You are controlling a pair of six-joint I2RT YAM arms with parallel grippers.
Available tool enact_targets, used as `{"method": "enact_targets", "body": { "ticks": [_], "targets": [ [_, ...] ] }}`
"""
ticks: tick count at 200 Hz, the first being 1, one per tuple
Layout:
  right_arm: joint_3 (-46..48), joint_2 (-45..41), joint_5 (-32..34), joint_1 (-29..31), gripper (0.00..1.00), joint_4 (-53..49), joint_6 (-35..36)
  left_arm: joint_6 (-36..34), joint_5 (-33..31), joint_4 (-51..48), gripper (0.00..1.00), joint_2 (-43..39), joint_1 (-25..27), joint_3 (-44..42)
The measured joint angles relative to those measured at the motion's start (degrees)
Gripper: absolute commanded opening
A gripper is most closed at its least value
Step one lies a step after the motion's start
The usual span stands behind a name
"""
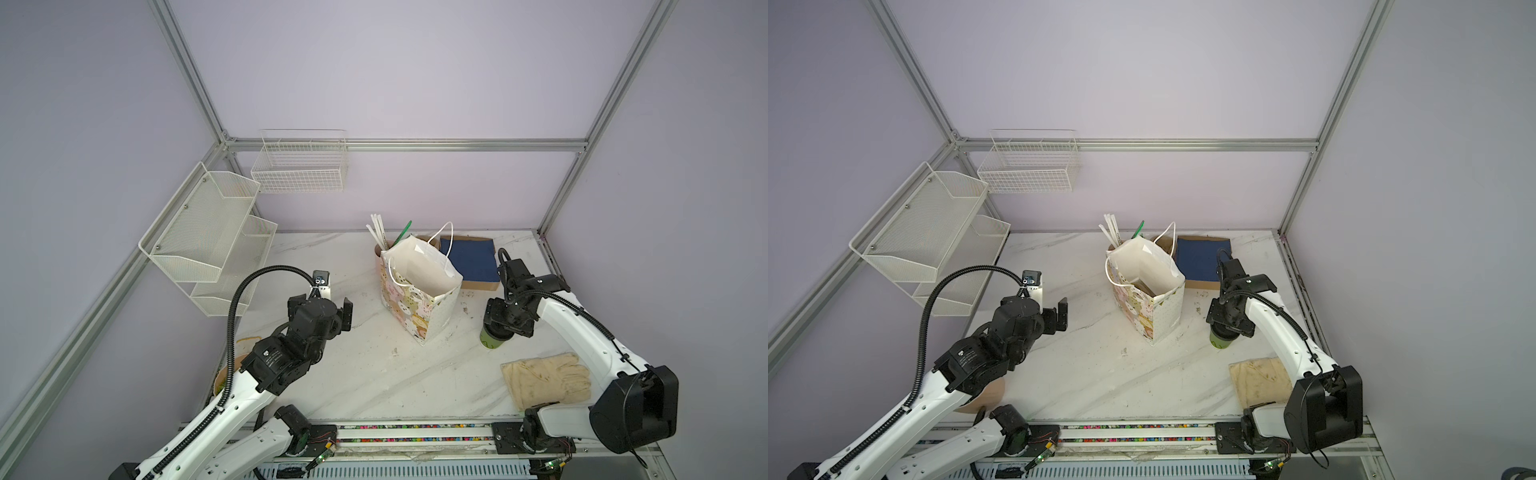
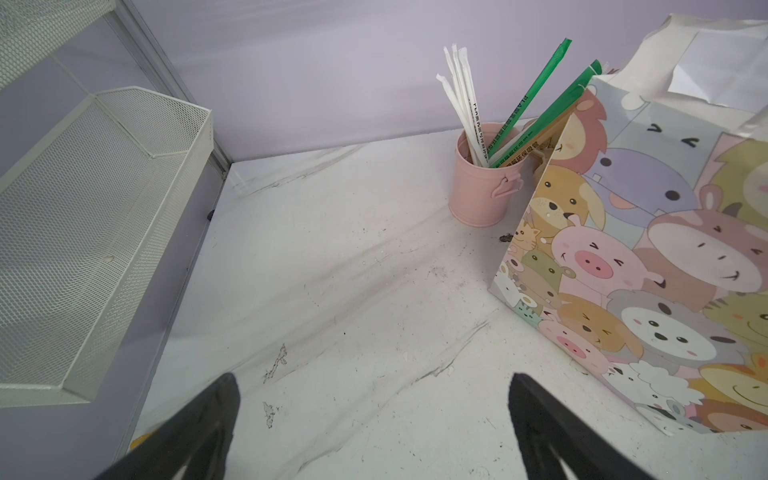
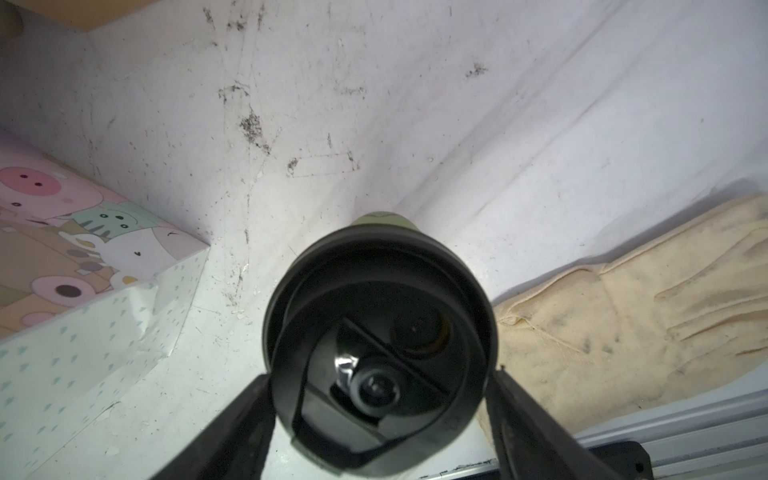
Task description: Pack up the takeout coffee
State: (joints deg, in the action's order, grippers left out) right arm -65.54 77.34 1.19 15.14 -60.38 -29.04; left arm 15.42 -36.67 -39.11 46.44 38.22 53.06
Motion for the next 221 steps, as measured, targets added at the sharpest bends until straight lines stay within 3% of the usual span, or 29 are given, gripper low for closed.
{"method": "enact_targets", "body": {
  "ticks": [28,110,146,174,221],
  "targets": [
    [-2.64,0.79,0.55,0.04,0.97,-0.74,0.76,0.00,0.00,0.00,1.00,0.00,-0.02,0.00],
    [-14.73,1.49,3.10,0.04,0.97,-3.02,1.70,1.81,0.92,1.14,1.00,-1.18,-0.81,-0.02],
    [-14.95,4.26,8.00,-0.09,0.97,-2.67,1.57,4.81,2.91,1.77,1.00,-0.59,-1.11,0.00],
    [-12.85,0.09,11.47,-0.42,0.97,-1.66,1.49,7.85,3.63,0.70,1.00,1.51,-1.49,0.04],
    [-12.44,-4.94,9.25,-1.01,0.97,-1.64,1.66,10.82,5.88,-1.38,1.00,5.55,-2.23,1.64]
  ]
}}
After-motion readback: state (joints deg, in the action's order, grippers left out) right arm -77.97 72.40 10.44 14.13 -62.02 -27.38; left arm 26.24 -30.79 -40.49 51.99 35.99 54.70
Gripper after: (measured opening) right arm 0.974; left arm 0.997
